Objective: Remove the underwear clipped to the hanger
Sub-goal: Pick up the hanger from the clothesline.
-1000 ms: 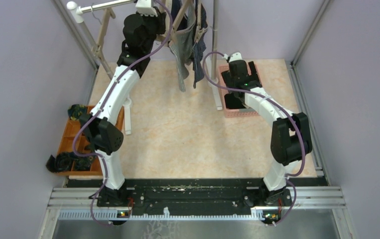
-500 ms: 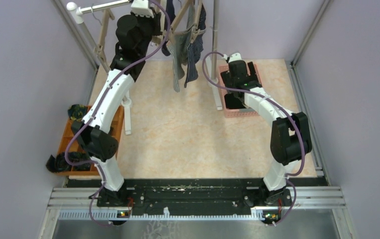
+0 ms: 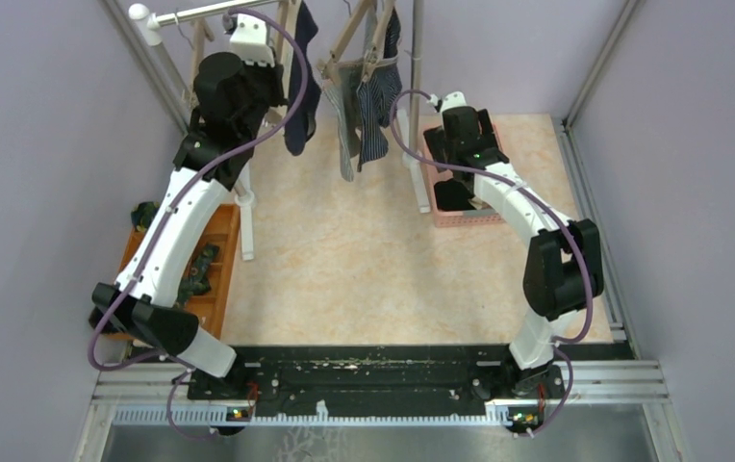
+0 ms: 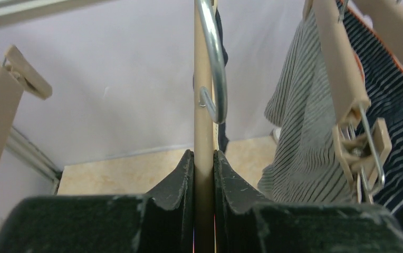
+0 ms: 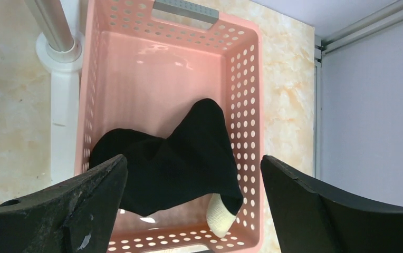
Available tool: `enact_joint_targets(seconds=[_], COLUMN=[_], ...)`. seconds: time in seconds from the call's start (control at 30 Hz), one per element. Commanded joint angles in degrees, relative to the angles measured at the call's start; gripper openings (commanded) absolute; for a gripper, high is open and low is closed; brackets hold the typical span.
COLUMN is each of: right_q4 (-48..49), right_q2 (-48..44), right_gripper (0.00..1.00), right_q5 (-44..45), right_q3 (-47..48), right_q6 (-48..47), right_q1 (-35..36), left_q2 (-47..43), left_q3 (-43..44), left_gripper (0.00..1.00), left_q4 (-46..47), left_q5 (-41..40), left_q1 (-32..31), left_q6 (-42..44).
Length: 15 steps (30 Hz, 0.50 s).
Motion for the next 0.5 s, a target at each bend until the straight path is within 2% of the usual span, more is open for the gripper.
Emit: enact_joint_targets(seconds=[0.0, 0.23, 0.47], right_q4=[0.60, -1.93, -6.24], right_q2=[-3.49, -6.55, -8.22], right_gripper=[0.97, 0.99, 0.99], right_q5=[-1.54, -4.00, -16.31], right_q3=[1.70, 5.10, 15.00], right_q6=[0.78, -1.34, -2.01], right_q1=[0.80, 0.71, 0.01], left_q2=[-1.72, -7.34, -17.36], left_q3=[-1.42, -4.89, -8.59], left_gripper=[0.00, 0.00, 0.00], left_q4=[-5.54, -15.36, -26.45], left_q5=[-0.11, 3.38, 11.07], left_q1=[-0.33, -0.75, -0.86], left_q6=[-0.09, -1.08, 2.74])
